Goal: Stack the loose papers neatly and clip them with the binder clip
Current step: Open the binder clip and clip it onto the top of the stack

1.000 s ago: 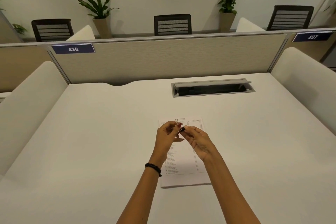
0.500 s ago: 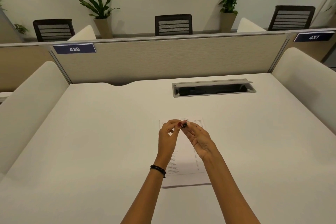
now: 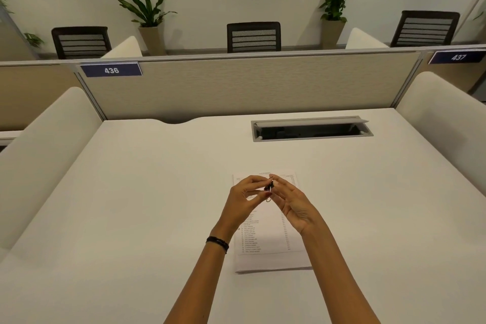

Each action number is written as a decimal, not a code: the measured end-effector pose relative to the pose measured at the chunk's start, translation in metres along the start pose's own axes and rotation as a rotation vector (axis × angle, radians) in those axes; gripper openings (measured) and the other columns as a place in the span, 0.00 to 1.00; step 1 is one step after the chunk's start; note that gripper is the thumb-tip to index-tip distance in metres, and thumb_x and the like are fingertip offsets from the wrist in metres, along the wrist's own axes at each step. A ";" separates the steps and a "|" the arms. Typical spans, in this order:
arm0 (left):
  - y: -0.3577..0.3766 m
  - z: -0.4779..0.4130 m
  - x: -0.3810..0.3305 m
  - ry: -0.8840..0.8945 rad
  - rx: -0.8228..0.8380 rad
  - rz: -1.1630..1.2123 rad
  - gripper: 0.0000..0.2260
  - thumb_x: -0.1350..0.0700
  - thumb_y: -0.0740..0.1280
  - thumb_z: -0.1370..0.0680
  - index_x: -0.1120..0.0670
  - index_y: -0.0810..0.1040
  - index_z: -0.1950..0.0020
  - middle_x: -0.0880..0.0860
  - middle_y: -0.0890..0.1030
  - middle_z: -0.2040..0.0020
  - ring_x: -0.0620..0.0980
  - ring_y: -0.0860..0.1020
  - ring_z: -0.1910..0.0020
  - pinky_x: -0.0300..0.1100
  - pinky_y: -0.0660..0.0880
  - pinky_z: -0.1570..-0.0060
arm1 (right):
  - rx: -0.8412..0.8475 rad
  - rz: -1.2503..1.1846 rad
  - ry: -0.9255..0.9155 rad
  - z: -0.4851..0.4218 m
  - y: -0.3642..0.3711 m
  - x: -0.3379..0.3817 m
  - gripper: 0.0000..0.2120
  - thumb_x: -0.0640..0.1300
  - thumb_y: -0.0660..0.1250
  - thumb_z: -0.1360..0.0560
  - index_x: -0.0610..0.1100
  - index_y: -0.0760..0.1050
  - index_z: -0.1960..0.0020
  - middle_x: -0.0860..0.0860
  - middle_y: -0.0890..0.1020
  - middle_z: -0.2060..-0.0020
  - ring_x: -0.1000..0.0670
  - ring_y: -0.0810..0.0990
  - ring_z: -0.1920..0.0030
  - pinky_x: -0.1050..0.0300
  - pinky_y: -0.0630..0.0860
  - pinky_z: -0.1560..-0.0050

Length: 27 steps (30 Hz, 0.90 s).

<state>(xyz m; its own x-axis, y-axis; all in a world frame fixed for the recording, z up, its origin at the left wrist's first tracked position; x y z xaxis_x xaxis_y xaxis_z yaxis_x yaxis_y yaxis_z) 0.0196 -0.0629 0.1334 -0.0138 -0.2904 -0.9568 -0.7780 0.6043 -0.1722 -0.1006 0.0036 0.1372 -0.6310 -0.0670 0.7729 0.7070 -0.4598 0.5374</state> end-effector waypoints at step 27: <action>0.002 -0.007 0.035 -0.258 -0.340 0.158 0.04 0.55 0.69 0.26 0.48 0.82 0.54 0.44 0.81 0.54 0.44 0.80 0.51 0.45 0.75 0.49 | 0.026 0.367 -0.191 -0.019 0.001 -0.009 0.14 0.40 0.71 0.30 0.39 0.78 0.45 0.43 0.83 0.52 0.47 0.83 0.50 0.59 0.79 0.51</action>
<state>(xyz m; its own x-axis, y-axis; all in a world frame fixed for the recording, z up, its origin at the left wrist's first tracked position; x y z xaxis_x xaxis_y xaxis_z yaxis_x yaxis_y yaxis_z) 0.0135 -0.0772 0.1017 -0.0254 0.0065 -0.9997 -0.9416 0.3358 0.0261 -0.1001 -0.0132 0.1242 -0.2668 -0.0553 0.9622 0.8832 -0.4137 0.2211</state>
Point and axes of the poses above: each hand's wrist, its own z-axis away from the middle knuckle, its own y-axis out of the palm, x = y × z, the point moved 2 cm from there along -z, towards the middle knuckle
